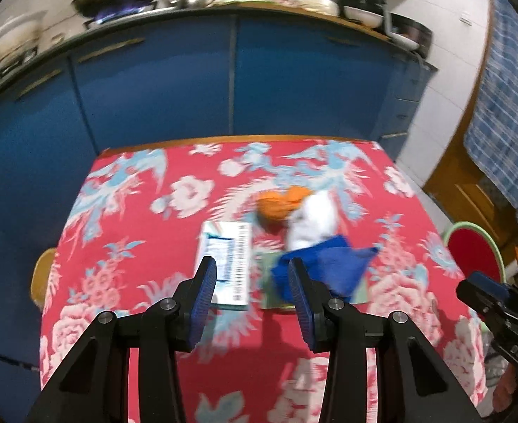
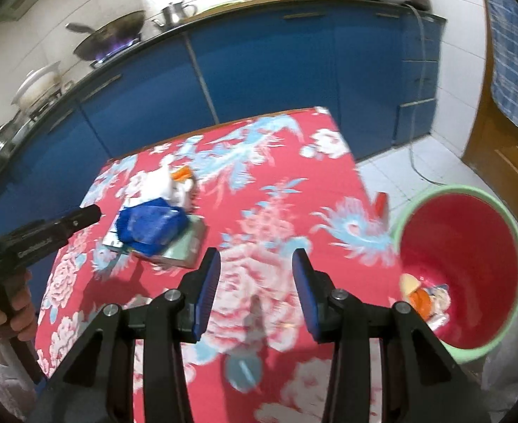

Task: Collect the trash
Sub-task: 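Move both open tools back over the table, then grasp the blue cloth with the right tool while the left tool reaches the white medicine box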

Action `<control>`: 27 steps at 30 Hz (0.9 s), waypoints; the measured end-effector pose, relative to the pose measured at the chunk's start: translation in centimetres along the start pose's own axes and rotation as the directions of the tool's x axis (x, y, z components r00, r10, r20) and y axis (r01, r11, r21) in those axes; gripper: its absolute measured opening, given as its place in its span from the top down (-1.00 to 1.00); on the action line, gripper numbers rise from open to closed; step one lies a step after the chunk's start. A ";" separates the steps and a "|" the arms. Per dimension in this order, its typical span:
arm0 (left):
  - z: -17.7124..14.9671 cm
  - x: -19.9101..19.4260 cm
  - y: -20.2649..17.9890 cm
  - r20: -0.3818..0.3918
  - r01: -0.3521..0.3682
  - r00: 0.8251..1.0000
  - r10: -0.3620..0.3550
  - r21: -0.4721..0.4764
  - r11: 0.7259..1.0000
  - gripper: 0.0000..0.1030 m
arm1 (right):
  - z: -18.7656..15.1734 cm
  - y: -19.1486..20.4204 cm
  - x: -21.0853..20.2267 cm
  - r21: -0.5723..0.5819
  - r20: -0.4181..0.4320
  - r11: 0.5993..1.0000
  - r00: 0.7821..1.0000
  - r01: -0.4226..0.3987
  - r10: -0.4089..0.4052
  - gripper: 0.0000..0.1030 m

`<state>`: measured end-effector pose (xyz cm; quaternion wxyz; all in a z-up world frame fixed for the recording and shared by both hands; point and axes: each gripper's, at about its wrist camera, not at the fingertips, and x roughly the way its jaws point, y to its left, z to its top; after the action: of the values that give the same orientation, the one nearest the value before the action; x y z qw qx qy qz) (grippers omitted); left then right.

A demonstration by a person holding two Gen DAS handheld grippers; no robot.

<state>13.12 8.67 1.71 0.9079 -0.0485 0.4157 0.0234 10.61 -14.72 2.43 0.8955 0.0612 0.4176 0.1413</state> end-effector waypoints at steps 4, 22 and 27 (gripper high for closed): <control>-0.3 1.0 2.0 -0.021 -0.020 1.000 0.019 -0.040 0.999 0.15 | 0.5 2.1 1.2 -0.023 -0.012 0.999 0.999 -0.031 0.031 0.14; -0.8 3.0 5.4 -0.058 -0.025 0.998 0.018 -0.108 0.994 0.15 | 2.1 8.8 7.2 -0.078 -0.100 0.989 0.988 -0.126 0.118 0.14; -0.8 3.1 5.4 -0.056 -0.022 0.998 0.016 -0.104 0.994 0.15 | 2.0 9.3 8.8 -0.082 -0.126 0.989 0.986 -0.122 0.111 0.14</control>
<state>14.06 14.01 -1.49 0.8919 -0.0928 0.4394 0.0526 15.63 -3.17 -0.56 0.8606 0.0366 0.4599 0.2156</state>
